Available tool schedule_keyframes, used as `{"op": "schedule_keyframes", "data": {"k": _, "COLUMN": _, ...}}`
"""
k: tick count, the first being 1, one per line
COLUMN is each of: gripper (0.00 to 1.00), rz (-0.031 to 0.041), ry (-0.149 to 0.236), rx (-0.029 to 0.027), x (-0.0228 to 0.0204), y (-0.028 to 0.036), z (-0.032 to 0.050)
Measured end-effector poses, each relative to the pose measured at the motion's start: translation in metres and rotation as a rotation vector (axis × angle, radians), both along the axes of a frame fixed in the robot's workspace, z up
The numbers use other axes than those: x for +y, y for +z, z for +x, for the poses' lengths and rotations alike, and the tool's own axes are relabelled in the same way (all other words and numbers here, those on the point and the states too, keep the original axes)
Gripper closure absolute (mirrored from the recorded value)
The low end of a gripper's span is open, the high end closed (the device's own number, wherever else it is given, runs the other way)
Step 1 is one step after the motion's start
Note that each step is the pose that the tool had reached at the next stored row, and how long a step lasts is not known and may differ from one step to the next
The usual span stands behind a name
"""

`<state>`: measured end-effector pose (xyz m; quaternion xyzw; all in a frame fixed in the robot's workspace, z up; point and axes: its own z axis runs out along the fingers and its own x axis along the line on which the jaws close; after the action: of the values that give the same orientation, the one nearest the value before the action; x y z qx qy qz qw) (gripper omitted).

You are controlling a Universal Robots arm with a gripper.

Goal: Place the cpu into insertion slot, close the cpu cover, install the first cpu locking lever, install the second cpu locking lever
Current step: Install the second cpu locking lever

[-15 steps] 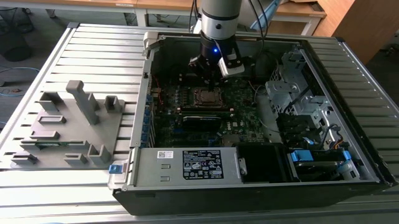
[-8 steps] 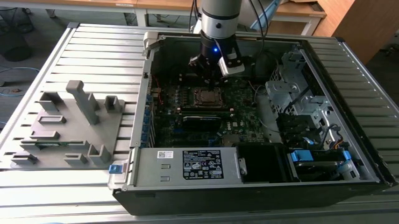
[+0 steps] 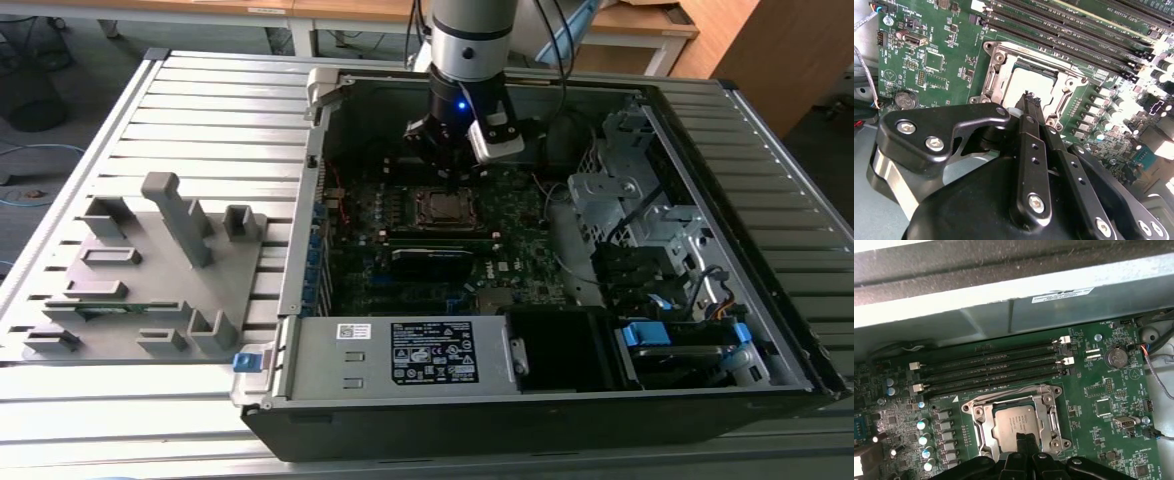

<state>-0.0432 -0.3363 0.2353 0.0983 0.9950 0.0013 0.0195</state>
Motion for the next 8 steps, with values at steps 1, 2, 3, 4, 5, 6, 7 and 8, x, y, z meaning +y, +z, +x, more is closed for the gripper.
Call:
{"op": "schedule_keyframes", "data": {"k": 1, "gripper": 0.89, "rz": -0.0001, "ry": 0.0, "rx": 0.0001, "x": 0.0, "y": 0.0002, "z": 0.0}}
{"op": "schedule_keyframes", "data": {"k": 2, "gripper": 0.89, "rz": -0.0002, "ry": 0.0, "rx": 0.0002, "x": 0.0, "y": 0.0004, "z": 0.0}}
{"op": "schedule_keyframes", "data": {"k": 3, "gripper": 0.89, "rz": -0.0003, "ry": 0.0, "rx": 0.0002, "x": 0.0, "y": 0.0006, "z": 0.0}}
{"op": "schedule_keyframes", "data": {"k": 4, "gripper": 0.89, "rz": -0.0003, "ry": 0.0, "rx": 0.0003, "x": 0.0, "y": 0.0009, "z": 0.0}}
{"op": "schedule_keyframes", "data": {"k": 5, "gripper": 0.89, "rz": -0.0002, "ry": 0.0, "rx": 0.0002, "x": 0.0, "y": 0.0012, "z": 0.0}}
{"op": "schedule_keyframes", "data": {"k": 6, "gripper": 0.89, "rz": -0.0003, "ry": 0.0, "rx": 0.0002, "x": 0.0, "y": 0.0015, "z": 0.0}}
{"op": "schedule_keyframes", "data": {"k": 7, "gripper": 0.89, "rz": -0.0001, "ry": 0.0, "rx": 0.0001, "x": 0.0, "y": 0.0017, "z": 0.0}}
{"op": "schedule_keyframes", "data": {"k": 8, "gripper": 0.89, "rz": 0.0, "ry": 0.0, "rx": 0.0001, "x": 0.0, "y": 0.0019, "z": 0.0}}
